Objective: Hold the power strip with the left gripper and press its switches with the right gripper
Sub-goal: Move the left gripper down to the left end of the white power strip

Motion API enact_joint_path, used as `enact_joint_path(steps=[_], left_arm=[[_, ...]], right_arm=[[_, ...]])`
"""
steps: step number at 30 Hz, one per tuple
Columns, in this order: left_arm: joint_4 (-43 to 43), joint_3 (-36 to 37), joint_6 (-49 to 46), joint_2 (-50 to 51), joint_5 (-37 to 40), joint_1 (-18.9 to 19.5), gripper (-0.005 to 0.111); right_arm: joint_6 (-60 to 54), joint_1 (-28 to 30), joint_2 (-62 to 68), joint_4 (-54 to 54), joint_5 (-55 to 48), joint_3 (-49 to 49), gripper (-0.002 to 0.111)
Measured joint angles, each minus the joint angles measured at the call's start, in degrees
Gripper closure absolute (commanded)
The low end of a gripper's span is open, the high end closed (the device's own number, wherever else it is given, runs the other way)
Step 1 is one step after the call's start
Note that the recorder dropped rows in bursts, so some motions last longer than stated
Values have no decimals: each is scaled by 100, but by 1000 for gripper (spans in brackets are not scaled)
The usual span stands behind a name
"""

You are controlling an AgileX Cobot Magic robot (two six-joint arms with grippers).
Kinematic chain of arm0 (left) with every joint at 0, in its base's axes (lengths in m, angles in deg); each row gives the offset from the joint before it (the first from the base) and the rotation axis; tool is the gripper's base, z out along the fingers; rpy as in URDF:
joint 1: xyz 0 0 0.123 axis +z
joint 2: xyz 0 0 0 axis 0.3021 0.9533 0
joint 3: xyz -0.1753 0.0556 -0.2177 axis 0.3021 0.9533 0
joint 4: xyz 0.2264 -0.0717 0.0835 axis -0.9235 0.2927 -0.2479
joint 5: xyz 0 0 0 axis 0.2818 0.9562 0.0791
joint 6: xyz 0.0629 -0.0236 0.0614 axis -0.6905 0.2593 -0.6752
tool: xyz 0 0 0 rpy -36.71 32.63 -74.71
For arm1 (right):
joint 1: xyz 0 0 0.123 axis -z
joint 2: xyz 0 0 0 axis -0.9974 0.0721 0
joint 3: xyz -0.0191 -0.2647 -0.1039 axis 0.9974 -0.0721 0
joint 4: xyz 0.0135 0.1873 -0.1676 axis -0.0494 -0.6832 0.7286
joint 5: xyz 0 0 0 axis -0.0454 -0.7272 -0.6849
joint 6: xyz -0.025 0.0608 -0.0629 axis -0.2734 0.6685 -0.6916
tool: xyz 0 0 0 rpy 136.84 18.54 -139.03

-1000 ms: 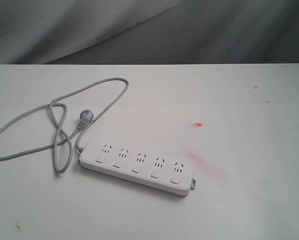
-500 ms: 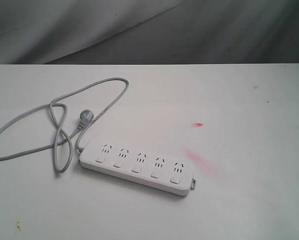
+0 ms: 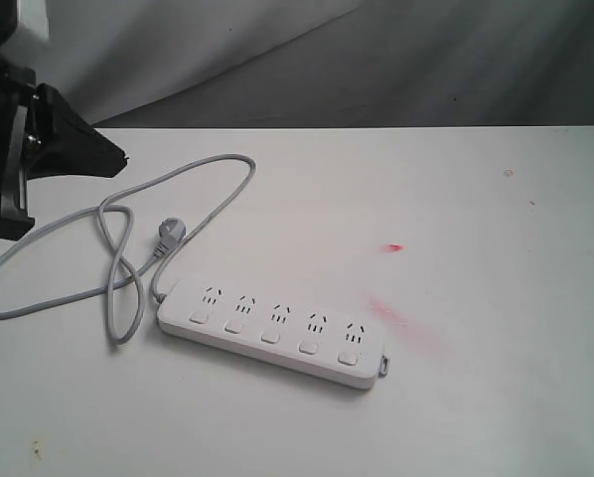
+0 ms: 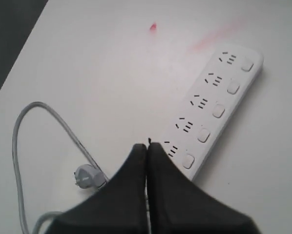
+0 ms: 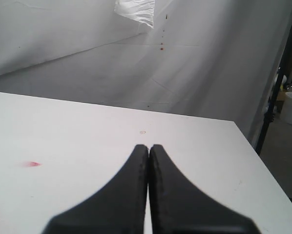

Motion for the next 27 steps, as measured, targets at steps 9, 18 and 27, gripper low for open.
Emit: enact_joint_path(steps=[9,18,27], left_arm=[[-11,-25,-2189,1278,-177,0,107],[-11,-25,-2391,2129,-235,0,103],[-11,-30,-2400,2152,-363,0,40]], right_arm=[[0,0,0,0,0,0,108],[0,0,0,0,0,0,108],[0,0,0,0,0,0,108]])
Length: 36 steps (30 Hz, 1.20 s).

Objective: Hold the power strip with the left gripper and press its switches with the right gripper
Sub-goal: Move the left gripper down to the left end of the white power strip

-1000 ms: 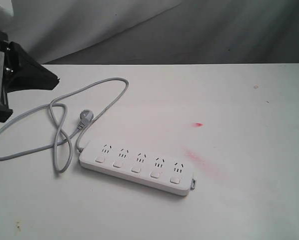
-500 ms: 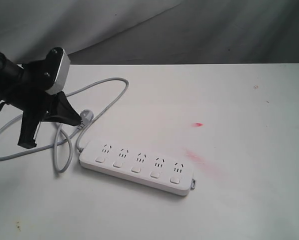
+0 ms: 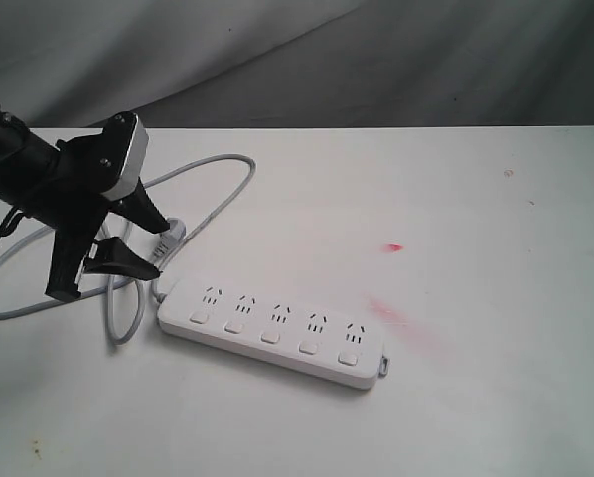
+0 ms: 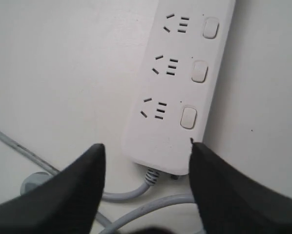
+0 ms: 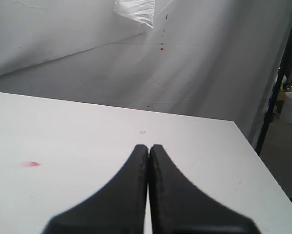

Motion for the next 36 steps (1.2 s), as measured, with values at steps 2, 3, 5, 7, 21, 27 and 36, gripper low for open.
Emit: enact_joint_path(steps=[2,3,5,7,21,27,36], left_arm=[[0,0,0,0,0,0,34],[0,0,0,0,0,0,33],[0,0,-28,0,-40,0,30],[-66,0,-131,0,-72,0,25],[-222,-22,-445,704,-366,-245,22],[-222,-113,-449,944,-545,-331,22],[-269,-498,-392,1291,-405,-335,22]], right_arm=[[0,0,0,0,0,0,108],[0,0,0,0,0,0,108],[0,0,0,0,0,0,108],[0,0,0,0,0,0,108],[0,0,0,0,0,0,108],[0,0,0,0,0,0,108],[0,0,0,0,0,0,108]])
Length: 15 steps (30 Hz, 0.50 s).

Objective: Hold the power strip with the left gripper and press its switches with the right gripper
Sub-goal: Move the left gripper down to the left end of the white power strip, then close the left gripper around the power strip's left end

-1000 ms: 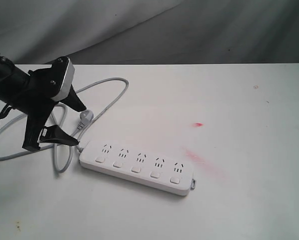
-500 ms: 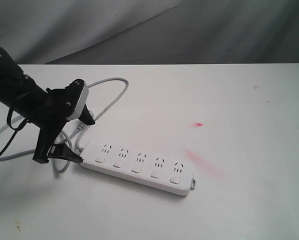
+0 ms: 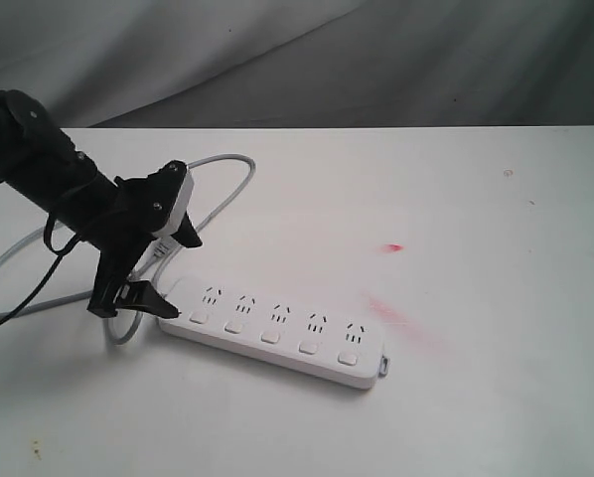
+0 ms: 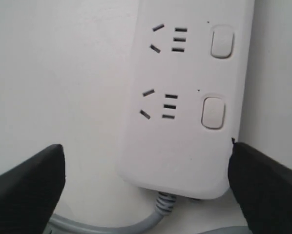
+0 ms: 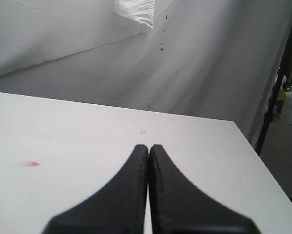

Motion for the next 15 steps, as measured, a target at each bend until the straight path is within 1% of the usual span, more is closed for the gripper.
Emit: enact_joint_path(steps=[6,15], left_arm=[[-284,-11,126,155,119,0,22],[-345,-11,139,325,119,0,22]], right_arm=[[0,0,0,0,0,0,108],[0,0,0,0,0,0,108]])
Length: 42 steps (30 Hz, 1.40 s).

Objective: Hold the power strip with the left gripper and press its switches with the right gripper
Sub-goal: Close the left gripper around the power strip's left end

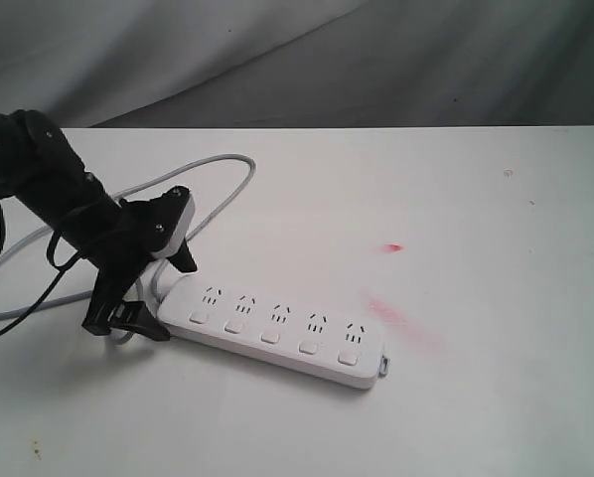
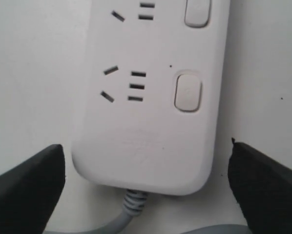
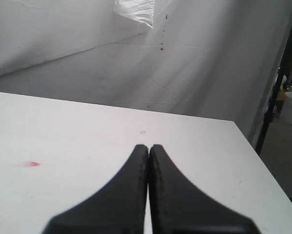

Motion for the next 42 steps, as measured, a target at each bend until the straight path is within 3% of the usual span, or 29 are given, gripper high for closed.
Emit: enact_joint_path(steps=[21,30,42], left_arm=[[191,0,153,169,-23,0,23],[213,0,401,169,-157,-52,33],[213,0,711,169,-271,-169,34]], right_arm=[[0,0,0,0,0,0,108],[0,0,0,0,0,0,108],[0,0,0,0,0,0,108]])
